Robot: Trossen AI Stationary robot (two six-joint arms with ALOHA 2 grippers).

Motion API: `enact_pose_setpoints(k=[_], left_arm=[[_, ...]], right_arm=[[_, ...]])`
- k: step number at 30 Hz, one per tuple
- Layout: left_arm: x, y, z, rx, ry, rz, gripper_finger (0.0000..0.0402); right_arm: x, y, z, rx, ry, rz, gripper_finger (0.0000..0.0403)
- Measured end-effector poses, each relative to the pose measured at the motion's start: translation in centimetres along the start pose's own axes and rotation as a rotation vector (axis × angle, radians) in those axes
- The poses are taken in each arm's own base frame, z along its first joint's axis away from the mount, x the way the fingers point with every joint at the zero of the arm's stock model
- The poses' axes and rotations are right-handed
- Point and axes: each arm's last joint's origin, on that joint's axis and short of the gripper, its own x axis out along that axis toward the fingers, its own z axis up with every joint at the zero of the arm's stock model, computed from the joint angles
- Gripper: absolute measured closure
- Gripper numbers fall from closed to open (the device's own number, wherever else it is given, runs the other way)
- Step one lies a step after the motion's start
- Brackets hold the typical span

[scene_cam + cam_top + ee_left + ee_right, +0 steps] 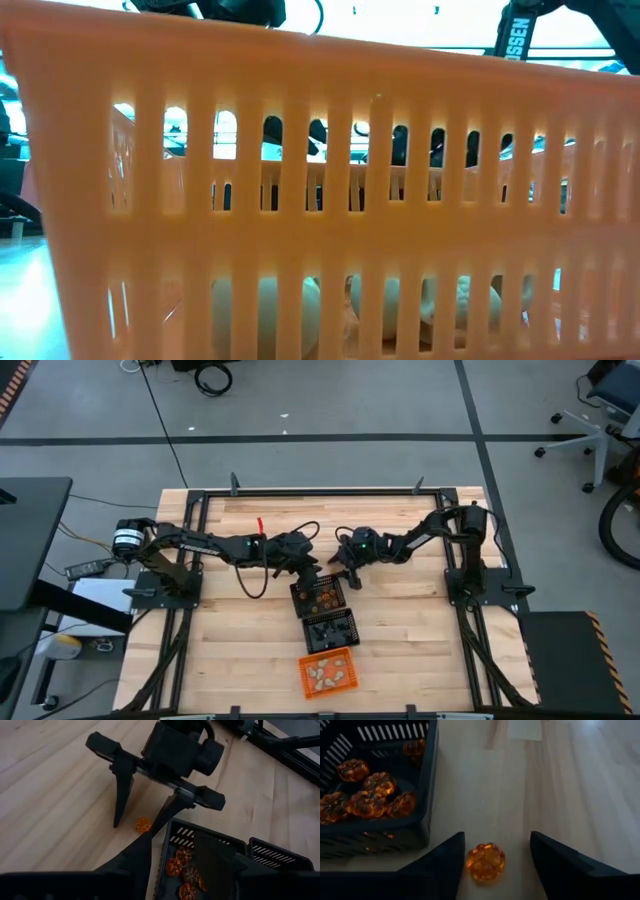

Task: Sort Halloween decoration
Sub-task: Put the orange pumpkin toy into the top black bin

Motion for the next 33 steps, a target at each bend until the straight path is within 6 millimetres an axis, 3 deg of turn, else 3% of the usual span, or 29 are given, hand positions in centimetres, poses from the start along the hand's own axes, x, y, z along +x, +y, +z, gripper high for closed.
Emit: enact_pose_setpoints(k=[7, 19, 27, 33], left_arm=[[0.0, 0.0, 0.0, 0.0, 0.001, 0.0, 0.0249], [0.0, 0.0, -0.1, 0.009, 0.006, 0.003, 0.0249], [0.0, 0.0, -0.1, 0.01, 0.007, 0.004, 0.0249], [0.0, 0.1, -0.1, 0.008, 0.007, 0.005, 0.0249]], right_arm=[[0.3, 0.1, -0.4, 0.008, 0.019, 0.012, 0.0218], [-1.1, -0.3, -0.1, 0.005, 0.102, 0.009, 0.0305], [-2.0, -0.7, 0.4, 0.013, 0.119, -0.033, 0.0312], [-3.7, -0.6, 2.0, 0.013, 0.13, -0.076, 0.0313]])
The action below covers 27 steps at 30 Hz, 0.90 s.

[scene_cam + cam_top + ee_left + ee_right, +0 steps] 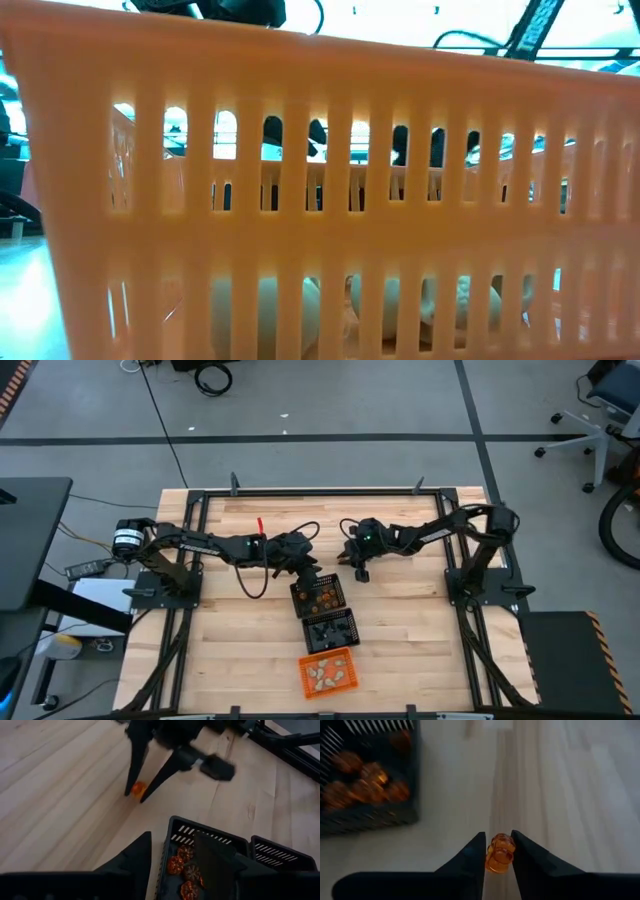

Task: Sort Halloween decoration
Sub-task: Put the orange pumpkin toy into the top black bin

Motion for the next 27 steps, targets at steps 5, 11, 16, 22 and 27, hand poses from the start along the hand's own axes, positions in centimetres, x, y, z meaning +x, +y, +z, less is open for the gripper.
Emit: enact_pose_setpoints(k=[5, 11, 16, 22, 27], left_arm=[[0.0, 0.0, 0.0, -0.008, 0.0, 0.001, 0.0249], [-1.5, 0.0, -0.1, -0.002, 0.065, -0.011, 0.0249], [-3.1, -0.7, -1.2, 0.083, 0.164, 0.001, 0.0249], [-4.1, -1.6, -2.5, 0.144, 0.249, 0.016, 0.0249], [-4.7, -2.6, -3.2, 0.177, 0.261, 0.024, 0.0249]], right_arm=[[-2.7, 1.1, 2.6, 0.048, -0.092, 0.093, 0.0313], [-4.4, 4.4, 5.2, 0.122, -0.188, 0.263, 0.0313], [-2.8, 7.7, 5.8, 0.113, -0.165, 0.284, 0.0313], [-0.6, 9.0, 7.3, 0.092, -0.146, 0.183, 0.0313], [0.7, 8.8, 8.4, 0.12, -0.116, 0.147, 0.0313]])
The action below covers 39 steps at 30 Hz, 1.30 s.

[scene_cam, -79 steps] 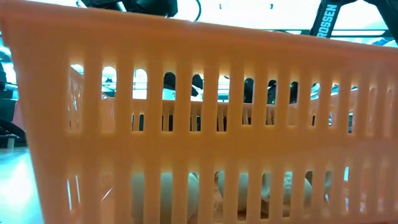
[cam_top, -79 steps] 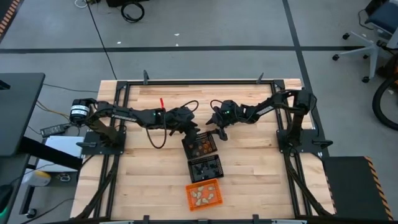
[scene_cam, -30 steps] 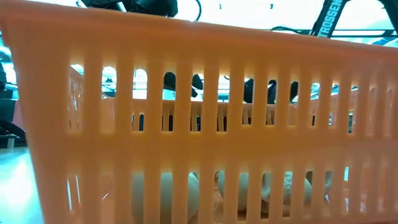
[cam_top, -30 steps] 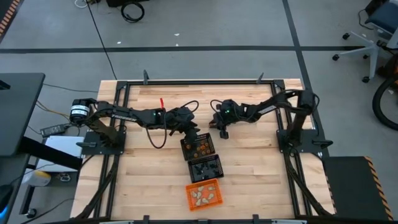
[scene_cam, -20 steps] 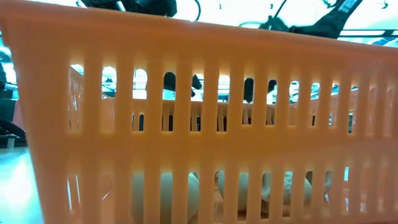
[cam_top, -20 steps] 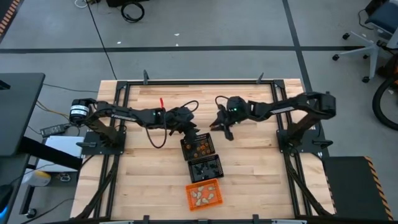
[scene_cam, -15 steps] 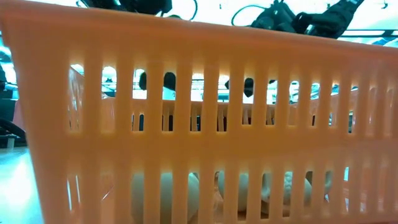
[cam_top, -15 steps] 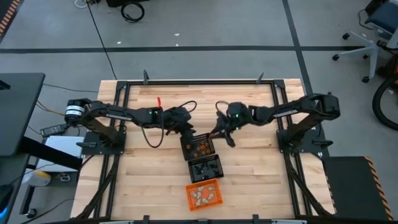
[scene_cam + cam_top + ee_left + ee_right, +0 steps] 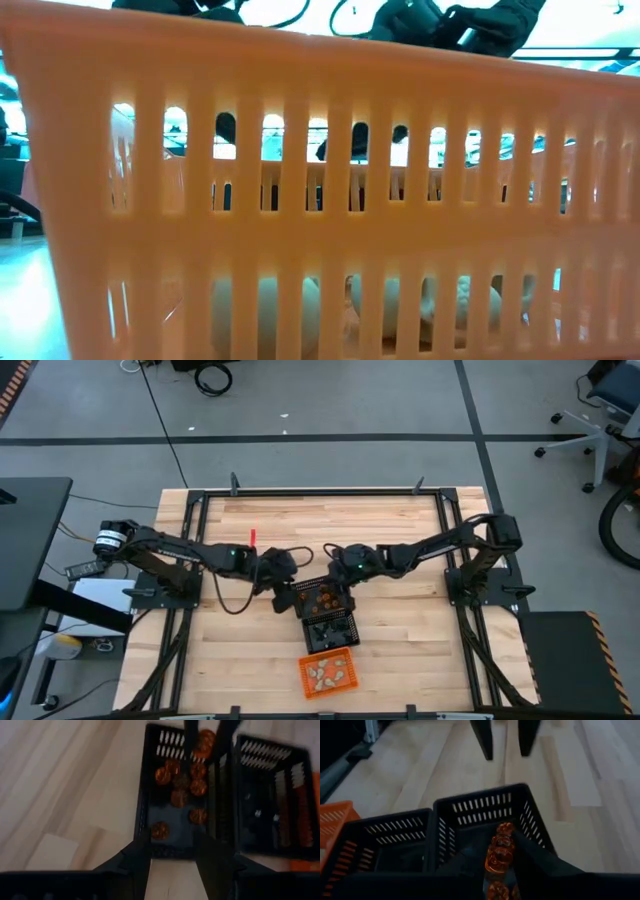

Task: Sort Halloween decoration
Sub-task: Put the orange pumpkin toy into the top black bin, then adjust the top black bin on the table

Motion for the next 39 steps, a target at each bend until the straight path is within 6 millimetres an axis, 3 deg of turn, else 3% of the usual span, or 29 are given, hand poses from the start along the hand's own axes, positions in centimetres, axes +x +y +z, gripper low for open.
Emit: enact_pose_setpoints(k=[13, 21, 26, 32, 36, 39], left_arm=[[-0.1, -0.5, -0.9, 0.024, 0.043, 0.046, 0.0249], [0.0, -0.9, -0.1, 0.016, -0.043, 0.019, 0.0249], [0.2, -0.9, 0.1, 0.036, -0.074, 0.044, 0.0249], [0.7, -0.5, -0.1, 0.024, -0.076, 0.141, 0.0249], [1.2, -0.4, -0.3, 0.037, -0.053, 0.151, 0.0249], [1.2, -0.4, -0.5, 0.055, -0.038, 0.157, 0.0249]], right_arm=[[0.8, -0.1, -0.7, 0.066, 0.076, 0.023, 0.0299], [0.8, 0.0, -0.7, 0.096, 0.08, 0.071, 0.0246], [-0.7, -0.3, 0.0, 0.12, 0.096, 0.024, 0.0223], [-3.9, -0.8, 0.6, 0.131, 0.173, -0.193, 0.0229], [-5.5, -1.3, -0.9, 0.144, 0.345, -0.359, 0.0233], [-5.4, -1.7, -2.9, 0.171, 0.428, -0.36, 0.0233]])
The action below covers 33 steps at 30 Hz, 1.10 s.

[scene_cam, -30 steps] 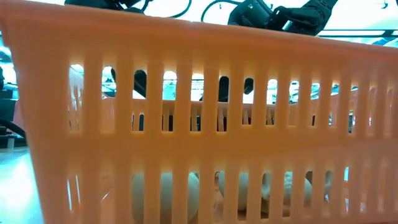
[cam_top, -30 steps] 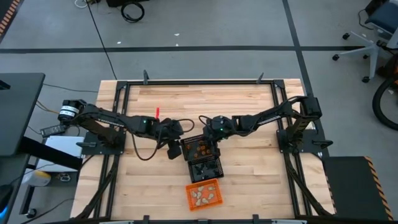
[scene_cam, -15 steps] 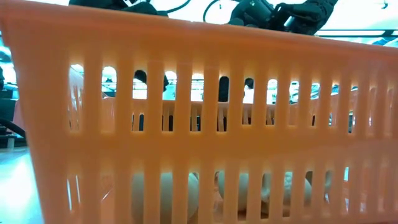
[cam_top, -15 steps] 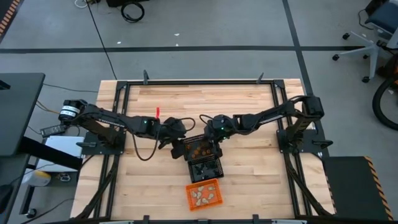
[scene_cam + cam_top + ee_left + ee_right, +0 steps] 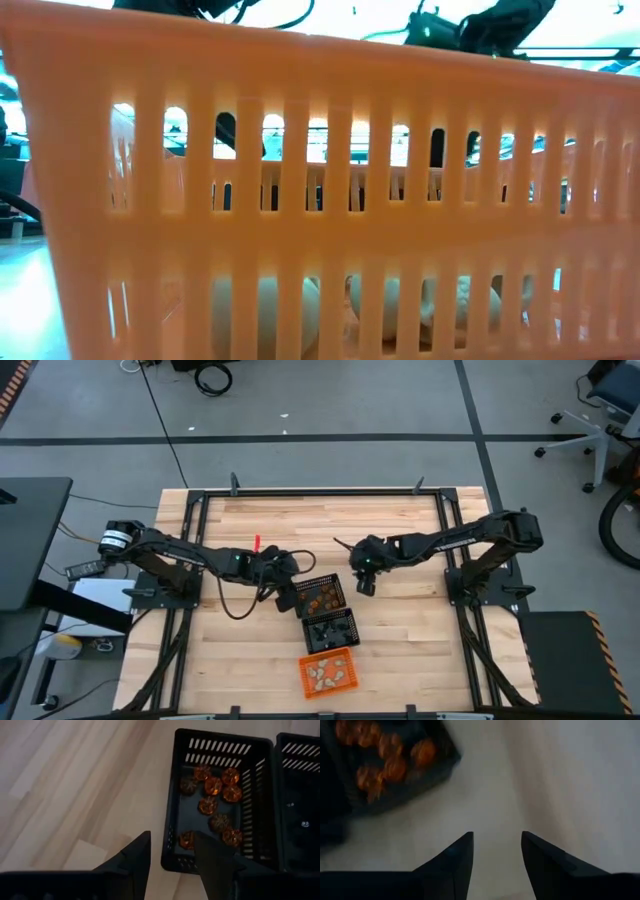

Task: Sort Halloween decoration
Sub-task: Adjust the top black bin on the table

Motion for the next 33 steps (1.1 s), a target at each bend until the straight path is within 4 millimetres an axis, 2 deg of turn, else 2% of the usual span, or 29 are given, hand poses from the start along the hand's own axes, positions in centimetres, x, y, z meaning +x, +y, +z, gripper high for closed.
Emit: enact_pose_setpoints(k=[2, 5, 12, 18, 22, 26, 33], left_arm=[[0.0, 0.0, -0.1, 0.003, 0.007, 0.003, 0.0249], [-0.3, 0.2, -0.2, 0.007, 0.021, 0.008, 0.0249], [-0.6, -0.3, -1.2, 0.058, 0.155, -0.12, 0.0249], [-1.1, -1.2, -2.8, 0.124, 0.262, -0.128, 0.0249], [-1.4, -1.6, -3.4, 0.147, 0.298, -0.123, 0.0249], [-1.5, -1.7, -3.6, 0.155, 0.308, -0.112, 0.0249], [-1.5, -1.8, -3.4, 0.194, 0.288, -0.114, 0.0249]], right_arm=[[0.9, 0.0, -0.9, 0.019, 0.038, 0.057, 0.0233], [1.7, 0.2, -1.1, 0.035, 0.027, 0.104, 0.0233], [3.4, 0.8, 0.1, 0.037, -0.095, 0.192, 0.0234], [4.6, 1.2, 1.1, 0.043, -0.193, 0.226, 0.0235], [4.6, 1.3, 2.0, 0.048, -0.221, 0.231, 0.0235], [4.3, 0.7, 1.9, 0.052, -0.132, 0.195, 0.0235], [1.6, -0.5, 1.2, 0.073, 0.009, 0.155, 0.0235]])
